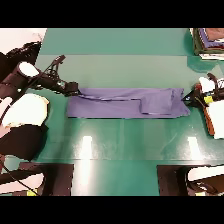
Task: Fold the shirts.
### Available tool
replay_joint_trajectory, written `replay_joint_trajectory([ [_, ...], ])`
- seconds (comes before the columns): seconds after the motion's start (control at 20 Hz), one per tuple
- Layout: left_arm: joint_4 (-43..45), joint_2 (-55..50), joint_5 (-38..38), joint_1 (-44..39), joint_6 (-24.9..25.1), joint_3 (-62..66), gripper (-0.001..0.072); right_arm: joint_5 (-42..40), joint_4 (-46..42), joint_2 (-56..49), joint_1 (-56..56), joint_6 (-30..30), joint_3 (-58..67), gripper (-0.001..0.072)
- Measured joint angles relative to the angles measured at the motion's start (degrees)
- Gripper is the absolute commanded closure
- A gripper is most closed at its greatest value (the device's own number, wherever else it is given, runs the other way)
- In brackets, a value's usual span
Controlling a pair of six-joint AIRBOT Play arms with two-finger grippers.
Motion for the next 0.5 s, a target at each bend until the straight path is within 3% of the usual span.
replay_joint_trajectory([
  [0.1, -0.1, 0.0, 0.6, -1.8, -0.9, 0.0, 0.0682, 0.4, 1.7, -1.6, 0.4, -1.5, -0.2, 0.0067],
  [0.15, -0.2, 0.0, 0.8, -2.6, -1.5, 0.0, 0.0682, 0.3, 2.0, -2.5, 0.8, -2.0, -0.3, 0.0141],
  [0.25, -0.3, 0.0, 1.0, -4.2, -2.6, 0.0, 0.0682, -0.4, 2.3, -4.0, 1.4, -2.6, -0.5, 0.0349],
  [0.35, -0.4, 0.0, 1.4, -5.7, -3.6, 0.0, 0.0683, -1.1, 2.6, -5.0, 2.1, -3.3, -0.6, 0.0669],
  [0.5, -0.5, -1.0, 2.5, -8.4, -5.7, 0.4, 0.0683, -1.3, 3.8, -5.4, 2.7, -4.5, -0.7, 0.0695],
])
